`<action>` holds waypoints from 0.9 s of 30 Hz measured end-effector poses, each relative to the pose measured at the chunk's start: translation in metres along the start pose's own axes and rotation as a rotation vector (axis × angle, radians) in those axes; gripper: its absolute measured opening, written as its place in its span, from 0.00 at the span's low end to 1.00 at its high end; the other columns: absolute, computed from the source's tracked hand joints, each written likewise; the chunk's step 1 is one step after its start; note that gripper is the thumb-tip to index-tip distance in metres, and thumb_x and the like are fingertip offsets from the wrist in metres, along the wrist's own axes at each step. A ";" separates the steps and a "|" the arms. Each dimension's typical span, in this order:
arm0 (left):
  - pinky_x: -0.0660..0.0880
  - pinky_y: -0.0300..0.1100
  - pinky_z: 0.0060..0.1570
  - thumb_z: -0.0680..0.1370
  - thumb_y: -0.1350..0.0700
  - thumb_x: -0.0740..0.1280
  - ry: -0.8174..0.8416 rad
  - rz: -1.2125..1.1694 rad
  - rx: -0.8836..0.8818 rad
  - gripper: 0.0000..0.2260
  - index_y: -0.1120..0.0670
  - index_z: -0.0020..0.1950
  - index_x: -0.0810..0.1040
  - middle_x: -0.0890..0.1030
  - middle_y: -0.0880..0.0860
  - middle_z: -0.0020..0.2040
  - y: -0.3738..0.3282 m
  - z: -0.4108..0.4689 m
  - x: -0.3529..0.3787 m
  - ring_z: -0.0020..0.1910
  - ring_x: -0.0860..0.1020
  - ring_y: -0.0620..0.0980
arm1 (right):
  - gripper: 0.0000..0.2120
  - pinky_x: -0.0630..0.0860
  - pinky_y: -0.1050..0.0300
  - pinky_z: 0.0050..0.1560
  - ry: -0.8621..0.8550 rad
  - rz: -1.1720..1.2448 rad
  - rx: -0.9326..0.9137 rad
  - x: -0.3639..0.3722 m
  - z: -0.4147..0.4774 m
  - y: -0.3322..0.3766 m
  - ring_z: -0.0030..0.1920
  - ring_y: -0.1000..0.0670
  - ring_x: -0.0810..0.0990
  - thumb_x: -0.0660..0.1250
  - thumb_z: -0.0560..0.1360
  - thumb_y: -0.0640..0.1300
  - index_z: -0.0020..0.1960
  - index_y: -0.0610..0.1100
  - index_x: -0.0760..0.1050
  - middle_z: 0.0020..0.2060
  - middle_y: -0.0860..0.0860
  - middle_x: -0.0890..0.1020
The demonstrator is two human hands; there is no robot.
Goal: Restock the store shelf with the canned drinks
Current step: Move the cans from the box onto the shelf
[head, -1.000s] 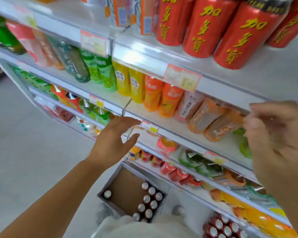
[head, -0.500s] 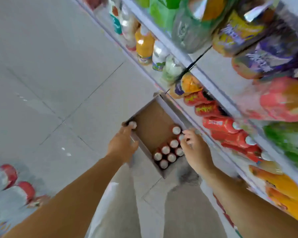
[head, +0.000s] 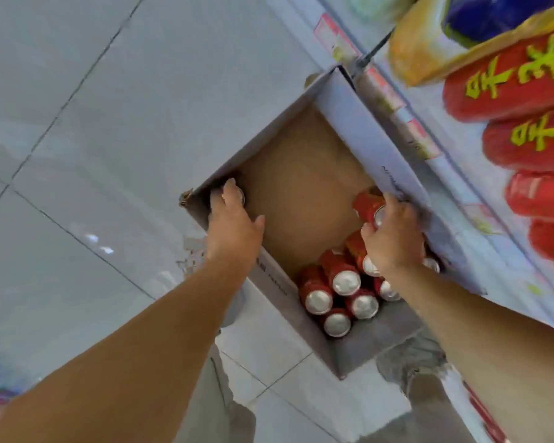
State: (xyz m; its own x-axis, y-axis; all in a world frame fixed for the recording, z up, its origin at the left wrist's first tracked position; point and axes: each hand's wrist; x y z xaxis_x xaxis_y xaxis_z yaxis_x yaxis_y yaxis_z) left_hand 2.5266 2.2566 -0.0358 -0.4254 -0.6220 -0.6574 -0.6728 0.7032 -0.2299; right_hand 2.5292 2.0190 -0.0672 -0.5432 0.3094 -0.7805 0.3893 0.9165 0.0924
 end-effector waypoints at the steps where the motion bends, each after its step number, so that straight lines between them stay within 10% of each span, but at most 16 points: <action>1: 0.62 0.51 0.70 0.78 0.52 0.69 -0.038 0.069 -0.007 0.35 0.54 0.79 0.53 0.59 0.58 0.76 0.000 0.002 0.007 0.72 0.63 0.60 | 0.34 0.72 0.43 0.60 -0.030 -0.030 0.009 0.006 0.002 -0.002 0.62 0.34 0.71 0.69 0.72 0.46 0.74 0.47 0.60 0.65 0.37 0.68; 6: 0.65 0.50 0.67 0.74 0.49 0.73 -0.183 0.326 -0.051 0.42 0.52 0.79 0.50 0.60 0.59 0.72 -0.001 0.018 0.035 0.69 0.62 0.60 | 0.40 0.69 0.44 0.64 -0.149 -0.040 -0.028 0.026 0.004 -0.011 0.62 0.35 0.69 0.75 0.69 0.42 0.75 0.46 0.59 0.66 0.38 0.63; 13: 0.73 0.48 0.48 0.65 0.53 0.79 -0.382 0.664 0.119 0.21 0.51 0.55 0.77 0.75 0.55 0.53 0.020 0.042 0.049 0.50 0.74 0.58 | 0.37 0.70 0.44 0.64 -0.185 -0.040 -0.181 0.033 0.012 -0.028 0.62 0.37 0.68 0.77 0.67 0.39 0.72 0.44 0.66 0.63 0.39 0.67; 18: 0.71 0.53 0.58 0.78 0.60 0.67 -0.125 0.406 0.147 0.26 0.50 0.74 0.63 0.66 0.57 0.69 0.016 0.048 0.042 0.63 0.70 0.62 | 0.34 0.71 0.43 0.60 -0.141 -0.129 -0.270 0.028 0.020 -0.035 0.61 0.37 0.69 0.77 0.68 0.41 0.71 0.43 0.67 0.64 0.39 0.72; 27: 0.71 0.38 0.54 0.64 0.53 0.78 -0.053 -0.181 0.206 0.29 0.49 0.62 0.71 0.76 0.48 0.56 -0.025 -0.043 -0.051 0.56 0.75 0.48 | 0.32 0.73 0.54 0.52 -0.120 0.356 -0.169 -0.070 -0.063 -0.003 0.53 0.43 0.75 0.79 0.61 0.44 0.62 0.47 0.71 0.54 0.49 0.67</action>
State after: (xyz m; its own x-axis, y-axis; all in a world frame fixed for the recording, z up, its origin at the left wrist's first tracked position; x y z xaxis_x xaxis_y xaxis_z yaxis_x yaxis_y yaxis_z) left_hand 2.5393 2.2559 0.0345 -0.2734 -0.7288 -0.6277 -0.5958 0.6406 -0.4843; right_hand 2.5190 2.0104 0.0263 -0.3024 0.5919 -0.7471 0.4043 0.7895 0.4618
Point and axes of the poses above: each hand's wrist, its own z-axis towards the middle knuckle, its own x-axis out of the palm, y = z × x
